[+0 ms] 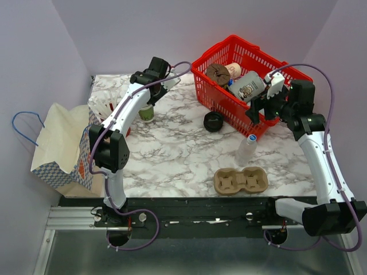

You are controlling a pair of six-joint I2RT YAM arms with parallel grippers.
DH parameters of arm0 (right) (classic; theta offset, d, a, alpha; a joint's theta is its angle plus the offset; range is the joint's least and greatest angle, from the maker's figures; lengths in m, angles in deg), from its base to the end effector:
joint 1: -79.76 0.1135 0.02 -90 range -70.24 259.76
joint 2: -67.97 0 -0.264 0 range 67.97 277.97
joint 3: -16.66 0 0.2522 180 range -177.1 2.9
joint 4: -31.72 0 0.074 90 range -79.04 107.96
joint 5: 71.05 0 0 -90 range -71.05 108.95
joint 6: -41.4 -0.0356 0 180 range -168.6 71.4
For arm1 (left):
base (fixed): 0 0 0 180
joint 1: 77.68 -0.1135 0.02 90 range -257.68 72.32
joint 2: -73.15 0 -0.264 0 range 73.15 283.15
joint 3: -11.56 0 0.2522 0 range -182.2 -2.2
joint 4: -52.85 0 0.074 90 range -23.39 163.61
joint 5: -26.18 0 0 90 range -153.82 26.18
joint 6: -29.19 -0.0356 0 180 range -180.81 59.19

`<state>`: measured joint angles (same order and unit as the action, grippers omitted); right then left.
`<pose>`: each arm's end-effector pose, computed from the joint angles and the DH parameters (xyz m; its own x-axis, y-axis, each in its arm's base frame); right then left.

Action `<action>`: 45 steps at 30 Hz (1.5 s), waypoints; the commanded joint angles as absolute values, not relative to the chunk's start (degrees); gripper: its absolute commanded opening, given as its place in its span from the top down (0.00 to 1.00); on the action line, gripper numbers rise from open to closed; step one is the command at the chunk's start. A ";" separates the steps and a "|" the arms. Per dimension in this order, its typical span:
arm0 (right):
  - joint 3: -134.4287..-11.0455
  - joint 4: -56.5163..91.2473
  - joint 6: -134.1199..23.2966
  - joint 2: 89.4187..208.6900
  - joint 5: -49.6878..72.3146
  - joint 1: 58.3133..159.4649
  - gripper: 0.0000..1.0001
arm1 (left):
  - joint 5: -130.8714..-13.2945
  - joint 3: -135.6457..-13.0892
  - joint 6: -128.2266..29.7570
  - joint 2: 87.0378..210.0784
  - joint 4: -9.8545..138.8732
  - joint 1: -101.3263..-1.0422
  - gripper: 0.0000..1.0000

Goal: Pack the takeout coffee

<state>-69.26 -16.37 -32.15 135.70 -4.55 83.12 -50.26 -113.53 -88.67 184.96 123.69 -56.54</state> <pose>0.2507 0.0289 0.3834 -0.3643 -0.2815 -0.8877 -0.5234 0.8503 -0.0549 0.3964 -0.1443 0.3249 -0.5869 0.7140 -0.3818 0.5741 0.6995 0.4256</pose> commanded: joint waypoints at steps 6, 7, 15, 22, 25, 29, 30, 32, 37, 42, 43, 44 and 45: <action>-70.84 -14.91 -33.57 136.18 -6.98 82.93 0.01 | -43.52 -117.01 -90.51 188.38 128.23 -55.90 1.00; -70.58 -14.82 -33.57 136.09 -6.80 83.01 0.01 | -46.48 -117.77 -89.65 187.94 129.01 -56.41 1.00; -67.69 -13.42 -34.18 134.51 -6.88 82.93 0.01 | -42.89 -119.67 -88.28 187.94 127.47 -56.16 1.00; -66.45 -12.98 -34.36 133.63 -7.06 82.93 0.01 | -60.49 -130.94 -79.05 191.88 138.32 -60.09 1.00; -66.01 -12.89 -34.36 133.36 -7.24 82.93 0.01 | -51.97 -125.53 -82.94 190.50 133.60 -58.71 1.00; -66.18 -13.15 -34.27 133.63 -7.68 83.01 0.01 | -48.88 -122.10 -84.96 188.12 129.64 -57.65 1.00; -66.27 -13.15 -34.27 133.71 -7.59 82.93 0.01 | -53.93 -126.34 -83.07 188.46 133.11 -59.47 1.00; -66.45 -13.07 -34.36 134.15 -7.59 82.93 0.01 | -42.48 -126.40 -82.77 189.00 132.28 -58.10 1.00; -66.98 -13.06 -34.71 134.77 -8.29 82.93 0.01 | -47.50 -124.20 -83.55 188.72 131.65 -58.71 1.00; -66.63 -12.98 -34.80 134.68 -8.29 83.01 0.01 | -41.02 -117.43 -85.84 187.34 125.50 -56.33 1.00; -66.45 -12.98 -34.97 134.77 -8.38 82.93 0.01 | -36.36 -111.16 -88.65 182.80 119.15 -56.33 1.00; -66.45 -12.98 -35.15 134.86 -8.55 82.93 0.01 | -34.14 -105.96 -93.55 181.36 114.73 -56.33 1.00; -66.54 -12.98 -35.24 135.12 -8.90 82.93 0.01 | -34.20 -104.00 -93.60 180.91 115.12 -55.89 1.00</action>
